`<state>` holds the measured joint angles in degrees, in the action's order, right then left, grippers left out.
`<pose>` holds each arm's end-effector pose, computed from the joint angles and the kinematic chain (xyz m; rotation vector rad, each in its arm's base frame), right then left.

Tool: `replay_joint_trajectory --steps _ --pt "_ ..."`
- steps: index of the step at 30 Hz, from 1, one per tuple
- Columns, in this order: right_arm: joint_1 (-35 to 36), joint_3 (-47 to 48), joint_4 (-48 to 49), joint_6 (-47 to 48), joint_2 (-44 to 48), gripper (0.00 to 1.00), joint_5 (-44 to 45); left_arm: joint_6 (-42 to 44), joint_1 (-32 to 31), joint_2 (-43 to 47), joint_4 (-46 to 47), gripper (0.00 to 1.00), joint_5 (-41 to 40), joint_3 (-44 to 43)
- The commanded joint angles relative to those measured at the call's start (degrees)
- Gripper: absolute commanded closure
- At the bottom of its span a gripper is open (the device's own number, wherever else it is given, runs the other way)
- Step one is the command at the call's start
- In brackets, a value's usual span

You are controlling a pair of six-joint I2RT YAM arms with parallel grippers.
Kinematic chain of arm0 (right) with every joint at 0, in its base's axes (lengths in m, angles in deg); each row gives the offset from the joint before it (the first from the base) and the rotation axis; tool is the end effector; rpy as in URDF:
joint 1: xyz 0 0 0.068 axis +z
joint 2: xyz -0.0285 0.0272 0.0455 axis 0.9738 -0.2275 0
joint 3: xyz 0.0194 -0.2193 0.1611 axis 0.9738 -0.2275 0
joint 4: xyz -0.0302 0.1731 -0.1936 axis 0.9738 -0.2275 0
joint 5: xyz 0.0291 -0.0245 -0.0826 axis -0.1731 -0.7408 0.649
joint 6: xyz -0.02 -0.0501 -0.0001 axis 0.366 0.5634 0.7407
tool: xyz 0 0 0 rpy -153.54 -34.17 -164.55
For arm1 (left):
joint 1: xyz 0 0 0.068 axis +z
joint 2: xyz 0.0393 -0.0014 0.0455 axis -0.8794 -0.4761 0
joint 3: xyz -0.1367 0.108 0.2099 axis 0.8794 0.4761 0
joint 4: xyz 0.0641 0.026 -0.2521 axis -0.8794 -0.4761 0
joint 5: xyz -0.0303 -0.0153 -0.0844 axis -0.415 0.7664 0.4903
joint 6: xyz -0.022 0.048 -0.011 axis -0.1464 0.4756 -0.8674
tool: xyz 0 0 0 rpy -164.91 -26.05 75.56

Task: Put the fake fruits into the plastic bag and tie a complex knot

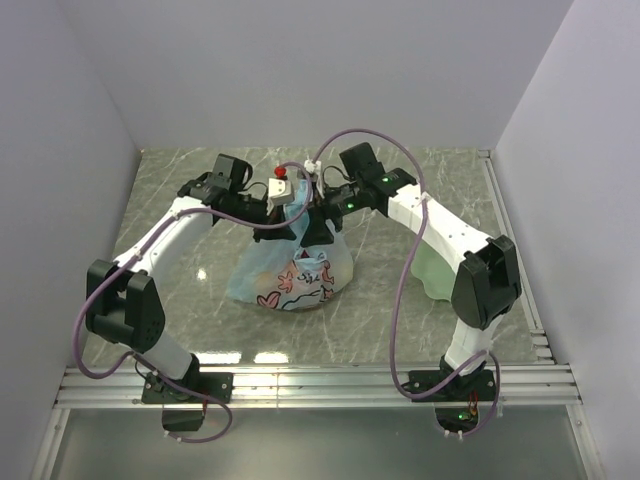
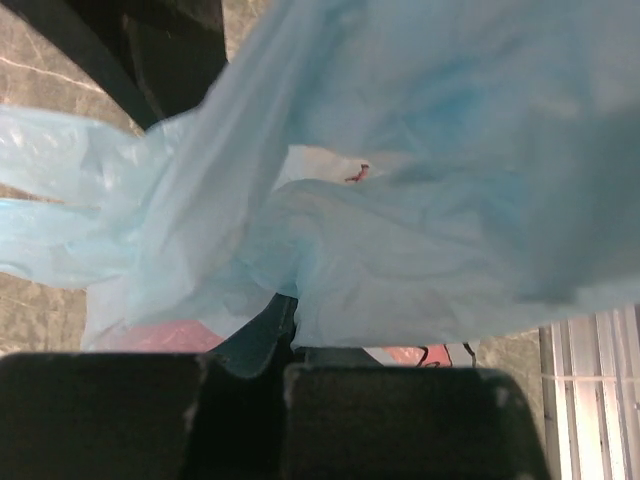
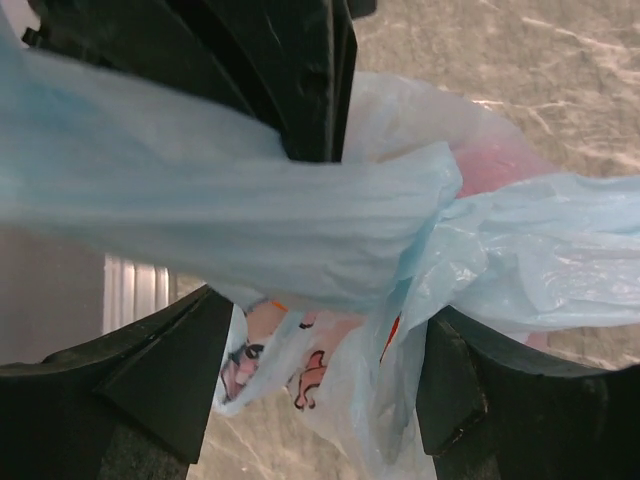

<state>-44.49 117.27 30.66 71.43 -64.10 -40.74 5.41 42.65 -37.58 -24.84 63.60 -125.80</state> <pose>0.3146 0.2334 0.3163 -1.4216 1.7429 1.1882 0.2979 -0.1341 0.3003 1.4351 1.6666 -1.0347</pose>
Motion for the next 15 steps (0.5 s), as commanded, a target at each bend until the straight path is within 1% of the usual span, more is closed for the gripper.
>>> replay_joint_trajectory --steps 1,2,3,4,7,8,9,11,12,13,14,15 --pt "1.3 3.6 1.3 -2.7 -1.2 0.25 -2.8 -3.7 -1.1 1.1 3.7 0.99 -1.7 -0.5" --pt "1.5 3.7 1.3 -3.0 -1.3 0.25 -2.8 -3.7 -1.2 1.1 4.2 0.99 -1.7 -0.5" --pt "1.7 3.9 1.3 -3.0 -1.4 0.19 -3.0 -6.2 -1.5 1.2 5.2 0.98 -1.8 -0.4" --pt "1.8 3.7 1.5 -3.1 -1.4 0.09 -2.7 -7.2 -1.5 1.1 6.2 0.98 -1.7 -0.4" --pt "2.1 2.4 3.7 -5.0 -1.3 0.1 -1.4 -7.5 -1.6 1.1 6.2 0.97 -0.2 -0.5" --pt "2.1 1.8 5.1 -5.3 -1.3 0.13 -0.7 -7.3 -1.5 1.7 6.1 0.97 0.0 -0.1" --pt "1.9 1.2 5.3 -5.1 -1.3 0.24 -0.4 -6.8 -1.6 1.9 5.9 0.96 0.4 0.1" --pt "0.9 0.4 5.9 -4.5 -1.6 0.36 -0.8 -4.7 -1.5 3.1 4.0 0.93 1.5 0.7" --pt "0.6 0.3 5.9 -4.0 -1.6 0.43 -1.8 -4.1 -1.0 3.6 3.4 0.88 1.9 1.0" --pt "0.3 0.0 6.1 -3.6 -1.4 0.6 -2.3 -3.6 -0.8 4.1 2.9 0.85 2.3 1.4" --pt "-0.1 -0.4 6.6 -3.2 -1.1 0.73 -2.9 -4.0 -0.3 5.0 2.5 0.82 2.5 2.3" --pt "-0.4 -1.0 6.9 -2.9 -1.0 0.96 -3.1 -3.7 0.9 5.4 1.8 0.78 2.8 2.5"
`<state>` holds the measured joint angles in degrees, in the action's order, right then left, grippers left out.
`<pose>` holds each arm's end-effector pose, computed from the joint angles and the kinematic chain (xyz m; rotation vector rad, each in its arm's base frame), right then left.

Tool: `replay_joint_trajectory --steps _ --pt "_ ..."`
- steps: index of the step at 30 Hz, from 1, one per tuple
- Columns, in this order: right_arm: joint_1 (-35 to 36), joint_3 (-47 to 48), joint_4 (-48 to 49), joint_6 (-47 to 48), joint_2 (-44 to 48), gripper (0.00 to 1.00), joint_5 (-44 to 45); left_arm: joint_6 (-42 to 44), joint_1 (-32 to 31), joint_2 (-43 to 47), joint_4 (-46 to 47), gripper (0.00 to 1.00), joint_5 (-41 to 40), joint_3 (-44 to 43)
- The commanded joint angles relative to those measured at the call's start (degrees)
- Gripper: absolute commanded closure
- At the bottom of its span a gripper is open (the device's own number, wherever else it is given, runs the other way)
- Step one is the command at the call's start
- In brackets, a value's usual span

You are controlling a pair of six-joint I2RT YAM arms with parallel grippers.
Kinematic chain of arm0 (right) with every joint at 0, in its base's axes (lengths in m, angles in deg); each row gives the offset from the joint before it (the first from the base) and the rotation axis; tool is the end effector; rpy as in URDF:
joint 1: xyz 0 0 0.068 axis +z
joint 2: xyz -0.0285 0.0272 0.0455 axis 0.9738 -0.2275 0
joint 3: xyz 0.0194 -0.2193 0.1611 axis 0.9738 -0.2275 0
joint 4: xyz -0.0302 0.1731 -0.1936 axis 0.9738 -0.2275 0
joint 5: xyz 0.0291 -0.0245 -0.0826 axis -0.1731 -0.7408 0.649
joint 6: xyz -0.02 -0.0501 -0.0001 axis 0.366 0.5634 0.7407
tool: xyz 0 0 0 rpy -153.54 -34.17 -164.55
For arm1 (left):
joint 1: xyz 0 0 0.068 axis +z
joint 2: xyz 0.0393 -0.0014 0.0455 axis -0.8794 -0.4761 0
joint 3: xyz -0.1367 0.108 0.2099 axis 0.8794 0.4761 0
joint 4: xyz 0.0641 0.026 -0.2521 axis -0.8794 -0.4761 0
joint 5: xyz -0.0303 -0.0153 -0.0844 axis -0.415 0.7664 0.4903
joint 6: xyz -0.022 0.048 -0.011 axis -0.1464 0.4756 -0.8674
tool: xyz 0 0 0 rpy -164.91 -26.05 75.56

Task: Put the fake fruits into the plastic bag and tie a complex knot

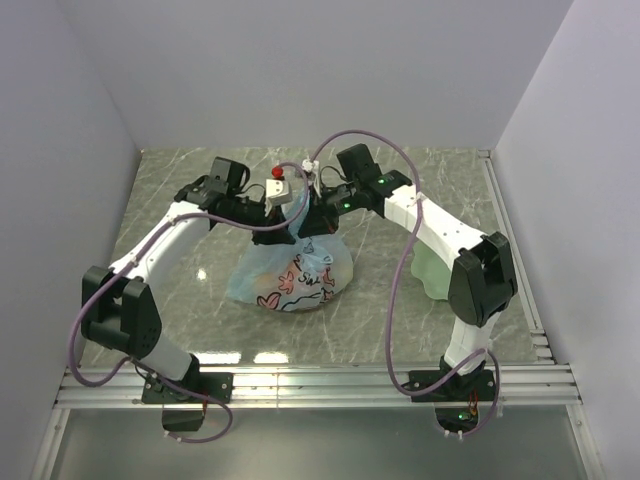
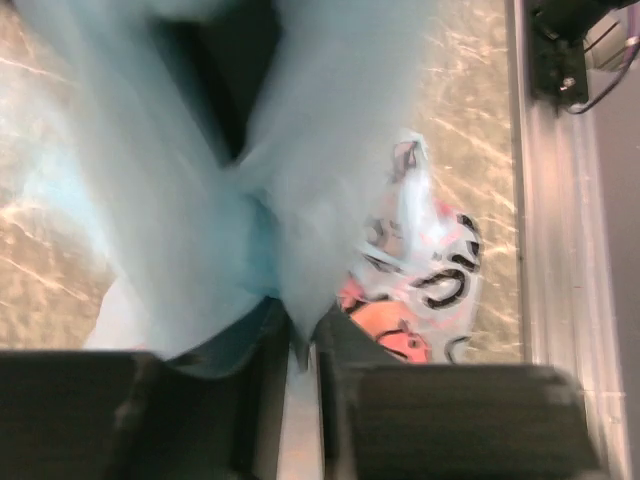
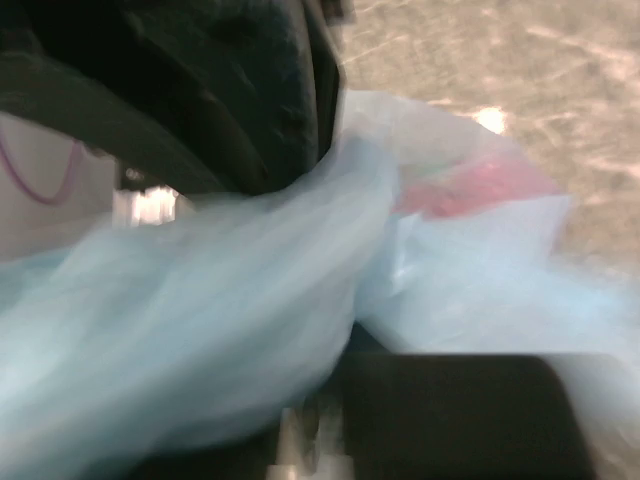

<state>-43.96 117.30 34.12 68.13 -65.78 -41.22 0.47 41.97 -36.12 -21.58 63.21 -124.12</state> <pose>0.3206 0.2418 0.3096 -1.3920 1.7529 1.2212 0.2939 -0.1366 0.3019 1.3901 1.6911 -1.0502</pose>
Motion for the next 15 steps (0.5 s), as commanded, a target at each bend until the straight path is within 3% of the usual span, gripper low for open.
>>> replay_joint_trajectory --steps 1,5,7,10,14,15 --pt "-1.0 -1.3 3.8 1.1 1.2 1.0 -2.6 2.1 2.1 4.3 -2.5 0.75 3.5 0.9" --pt "-1.4 -1.7 3.0 4.1 1.8 1.0 -5.9 1.2 5.7 4.9 -5.8 0.6 3.7 -0.7" --pt "-1.5 -2.6 3.2 7.3 3.2 1.0 -8.2 -2.2 10.7 5.4 -5.2 0.56 4.6 -2.7" --pt "-1.5 -5.5 4.2 12.7 5.5 1.0 -10.4 -9.5 16.4 5.6 -0.5 0.47 4.8 -5.7" --pt "-0.8 -6.5 3.2 20.7 6.2 1.0 -11.6 -27.8 17.4 3.2 10.8 0.41 3.0 -8.0" --pt "-0.7 -6.2 2.7 22.5 6.2 1.0 -11.4 -31.7 17.3 2.4 12.8 0.34 2.8 -8.5"
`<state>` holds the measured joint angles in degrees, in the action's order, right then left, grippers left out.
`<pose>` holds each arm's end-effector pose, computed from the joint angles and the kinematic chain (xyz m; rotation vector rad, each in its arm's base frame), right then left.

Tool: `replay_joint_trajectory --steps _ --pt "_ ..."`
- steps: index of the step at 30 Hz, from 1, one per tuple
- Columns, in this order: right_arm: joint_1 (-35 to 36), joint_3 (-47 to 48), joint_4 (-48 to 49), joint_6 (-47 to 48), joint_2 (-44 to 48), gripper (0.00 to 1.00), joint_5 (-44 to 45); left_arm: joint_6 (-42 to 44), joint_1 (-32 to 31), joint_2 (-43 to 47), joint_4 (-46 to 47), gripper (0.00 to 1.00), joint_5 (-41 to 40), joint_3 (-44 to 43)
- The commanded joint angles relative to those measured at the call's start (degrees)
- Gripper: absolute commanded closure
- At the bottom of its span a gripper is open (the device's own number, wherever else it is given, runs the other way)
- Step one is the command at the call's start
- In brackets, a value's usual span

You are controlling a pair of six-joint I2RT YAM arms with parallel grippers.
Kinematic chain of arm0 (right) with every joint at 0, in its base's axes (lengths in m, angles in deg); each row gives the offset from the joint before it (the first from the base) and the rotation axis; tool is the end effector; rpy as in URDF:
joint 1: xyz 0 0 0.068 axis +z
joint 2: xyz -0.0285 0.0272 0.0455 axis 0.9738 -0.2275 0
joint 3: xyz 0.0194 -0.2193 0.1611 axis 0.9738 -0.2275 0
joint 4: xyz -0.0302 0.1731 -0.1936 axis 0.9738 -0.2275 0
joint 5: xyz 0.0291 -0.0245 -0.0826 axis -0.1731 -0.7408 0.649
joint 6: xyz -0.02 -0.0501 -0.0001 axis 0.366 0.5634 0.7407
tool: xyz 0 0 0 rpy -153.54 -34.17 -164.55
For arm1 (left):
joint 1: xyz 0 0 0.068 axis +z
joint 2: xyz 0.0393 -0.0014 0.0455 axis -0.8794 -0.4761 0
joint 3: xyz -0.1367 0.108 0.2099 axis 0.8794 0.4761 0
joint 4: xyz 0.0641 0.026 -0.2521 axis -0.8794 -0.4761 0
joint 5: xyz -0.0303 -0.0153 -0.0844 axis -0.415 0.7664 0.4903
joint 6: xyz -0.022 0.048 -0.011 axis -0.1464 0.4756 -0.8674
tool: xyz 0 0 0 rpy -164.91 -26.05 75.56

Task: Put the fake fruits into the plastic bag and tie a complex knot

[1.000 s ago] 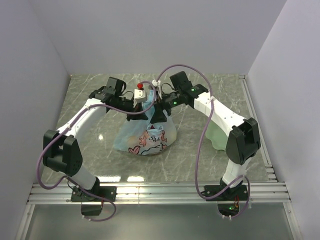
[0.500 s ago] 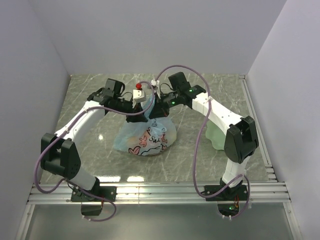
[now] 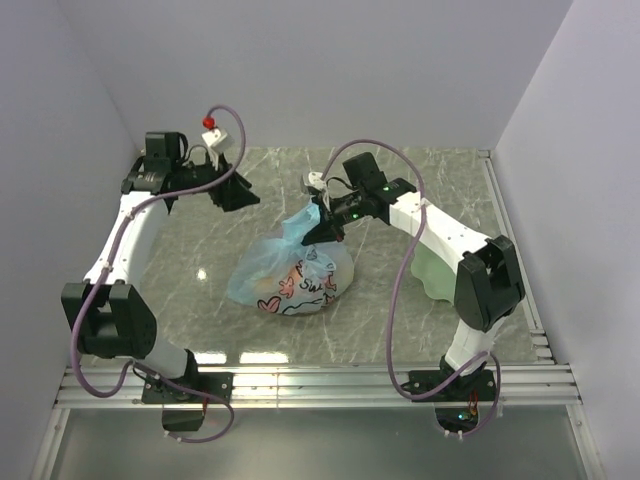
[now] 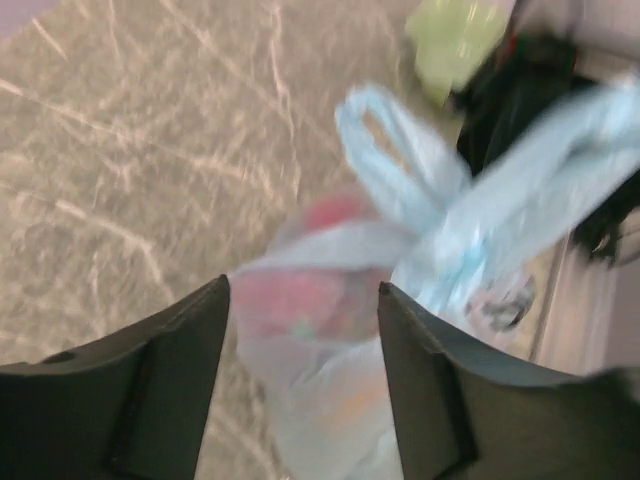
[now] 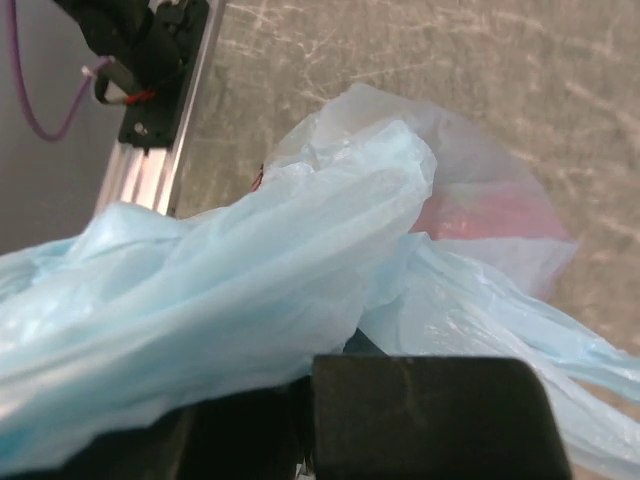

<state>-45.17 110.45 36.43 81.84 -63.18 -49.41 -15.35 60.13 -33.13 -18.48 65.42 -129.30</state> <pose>0.3096 0.2282 0.2943 -1.5473 1.4849 1.2538 0.3183 -0.0388 0.3503 0.9071 1.8225 -0.9527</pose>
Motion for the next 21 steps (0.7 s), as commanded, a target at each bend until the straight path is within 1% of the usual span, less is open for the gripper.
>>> replay_joint_trajectory --steps 1,2,3,4,5,6,7,9,10,14,16,19,21 --pt "0.7 1.2 -0.3 12.3 3.4 1.0 -3.0 -20.0 -0.9 -2.6 13.5 0.32 0.9 -4.2" --pt "0.8 1.9 -0.8 13.5 3.4 1.0 -2.7 -27.9 -0.9 -3.6 14.6 0.31 1.2 -4.8" --pt "0.8 2.3 -1.2 14.9 3.2 1.0 -2.4 -31.4 -0.9 -4.5 16.1 0.29 1.7 -5.0" --pt "1.0 2.7 -1.7 18.5 3.2 1.0 -2.5 -35.0 -1.3 -5.6 19.6 0.28 1.1 -4.7" --pt "1.1 3.1 -3.1 20.4 3.2 1.0 -2.3 -40.2 -1.7 -6.0 20.1 0.27 -0.2 -4.7" --pt "1.5 3.2 -4.1 22.6 3.3 1.0 -2.0 -42.4 -2.5 -6.5 20.7 0.27 -1.4 -4.8" --pt "1.7 3.4 -5.9 26.8 3.5 1.0 -1.6 -45.5 -3.0 -7.2 21.7 0.27 -1.9 -4.3" --pt "2.4 3.1 -7.7 31.3 3.8 1.0 -1.4 -46.0 -4.7 -7.8 20.3 0.24 -4.5 -5.2" --pt "2.7 2.6 -8.3 34.8 4.4 1.0 -0.8 -46.3 -5.2 -8.4 20.4 0.24 -4.6 -5.4" --pt "3.6 -0.1 -8.8 40.9 6.1 1.0 0.1 -49.3 -6.6 -9.6 20.1 0.23 -5.9 -4.8" --pt "4.3 -0.6 -8.7 43.7 7.1 1.0 0.6 -48.3 -7.1 -10.7 18.2 0.23 -6.5 -5.1" --pt "4.6 -0.7 -10.5 46.7 7.4 1.0 1.0 -47.9 -8.1 -11.2 18.3 0.21 -5.0 -5.0" --pt "4.9 0.5 -13.3 49.9 6.8 1.0 1.1 -49.5 -8.1 -11.0 22.9 0.2 -1.6 -3.5"
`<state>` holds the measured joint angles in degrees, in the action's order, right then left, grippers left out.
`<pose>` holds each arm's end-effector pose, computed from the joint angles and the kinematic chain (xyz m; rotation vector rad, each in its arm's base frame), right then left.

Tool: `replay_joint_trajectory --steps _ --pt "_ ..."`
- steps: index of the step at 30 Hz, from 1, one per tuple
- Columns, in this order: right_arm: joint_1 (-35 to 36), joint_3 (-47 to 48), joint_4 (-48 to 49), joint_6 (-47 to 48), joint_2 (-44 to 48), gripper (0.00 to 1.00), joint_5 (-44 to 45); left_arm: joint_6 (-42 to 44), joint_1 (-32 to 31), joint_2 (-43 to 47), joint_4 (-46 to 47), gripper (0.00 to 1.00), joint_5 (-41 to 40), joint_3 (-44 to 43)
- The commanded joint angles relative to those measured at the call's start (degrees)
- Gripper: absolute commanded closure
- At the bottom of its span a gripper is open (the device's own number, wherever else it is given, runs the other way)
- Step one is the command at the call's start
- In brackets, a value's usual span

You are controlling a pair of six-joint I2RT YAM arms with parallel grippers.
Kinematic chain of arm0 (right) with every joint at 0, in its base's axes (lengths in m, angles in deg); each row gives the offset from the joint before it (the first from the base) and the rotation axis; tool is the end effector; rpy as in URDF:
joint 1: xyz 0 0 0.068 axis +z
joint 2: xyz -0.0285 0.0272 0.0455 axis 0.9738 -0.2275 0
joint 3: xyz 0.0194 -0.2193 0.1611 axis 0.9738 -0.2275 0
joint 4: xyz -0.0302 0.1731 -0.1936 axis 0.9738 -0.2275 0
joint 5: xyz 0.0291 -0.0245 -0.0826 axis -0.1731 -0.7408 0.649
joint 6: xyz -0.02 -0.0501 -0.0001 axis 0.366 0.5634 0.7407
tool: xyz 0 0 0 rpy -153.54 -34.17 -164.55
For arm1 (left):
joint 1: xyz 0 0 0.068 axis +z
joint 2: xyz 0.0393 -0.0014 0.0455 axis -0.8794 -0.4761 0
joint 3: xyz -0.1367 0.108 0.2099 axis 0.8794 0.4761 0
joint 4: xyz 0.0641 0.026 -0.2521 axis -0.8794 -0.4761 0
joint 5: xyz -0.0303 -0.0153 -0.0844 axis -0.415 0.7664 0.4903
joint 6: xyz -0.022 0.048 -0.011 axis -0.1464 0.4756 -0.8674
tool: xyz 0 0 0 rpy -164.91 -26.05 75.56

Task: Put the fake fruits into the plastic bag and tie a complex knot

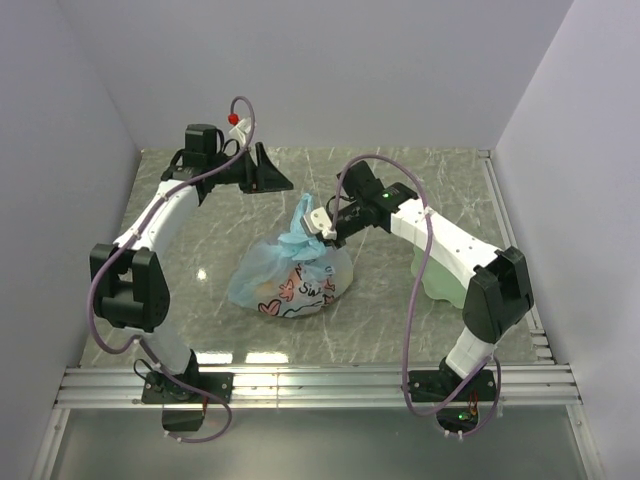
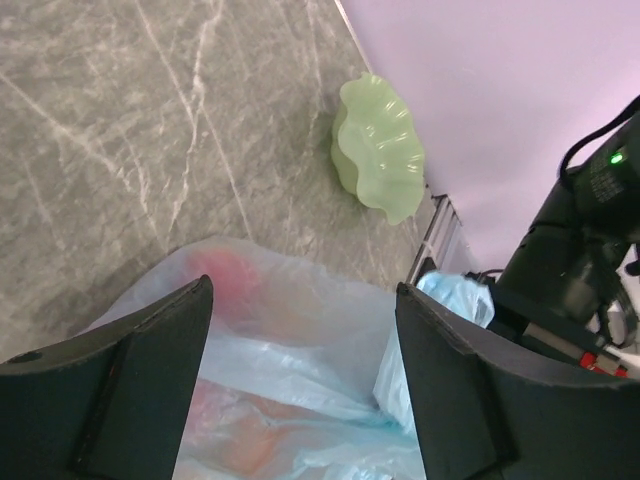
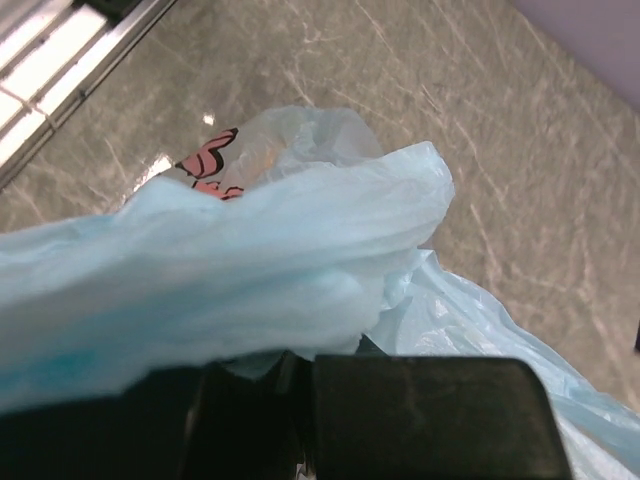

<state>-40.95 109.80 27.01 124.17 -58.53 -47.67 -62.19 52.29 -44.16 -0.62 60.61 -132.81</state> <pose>0.2705 0.2342 0.3088 -1.9180 0.8030 0.8863 0.3745 -0.0908 0.3282 0.3271 2.1136 -1.3564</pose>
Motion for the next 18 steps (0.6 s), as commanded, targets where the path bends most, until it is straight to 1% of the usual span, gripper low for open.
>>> replay_joint_trajectory --steps 1,4,7,9,11,15,17,18 --pt "0.7 2.0 -5.2 7.8 1.9 1.0 -0.7 -4.5 -0.3 0.8 7.3 0.2 4.1 0.7" --pt "0.8 3.0 -7.0 9.0 1.2 1.0 -0.8 -6.4 -0.6 1.9 12.9 0.19 7.1 2.1" --pt "0.8 3.1 -7.2 8.5 0.8 1.0 -0.8 -6.0 -1.4 2.0 13.4 0.19 9.3 1.2" --pt "0.8 3.2 -7.3 8.5 0.7 1.0 -0.7 -4.7 -2.8 1.4 11.5 0.19 10.0 -0.3" --pt "0.8 3.3 -7.3 8.3 0.7 1.0 -0.6 -1.6 -4.2 1.0 7.7 0.2 10.1 -1.3" --pt "0.8 3.4 -7.7 8.5 0.6 1.0 -0.4 0.0 -5.1 -0.3 5.2 0.2 9.8 -2.8" --pt "0.9 3.6 -7.8 8.5 0.3 1.0 -0.2 2.0 -5.6 -0.9 3.5 0.21 10.9 -4.0" --pt "0.8 3.7 -8.1 8.6 0.2 1.0 -0.1 2.8 -5.7 -1.2 1.1 0.21 11.3 -5.3"
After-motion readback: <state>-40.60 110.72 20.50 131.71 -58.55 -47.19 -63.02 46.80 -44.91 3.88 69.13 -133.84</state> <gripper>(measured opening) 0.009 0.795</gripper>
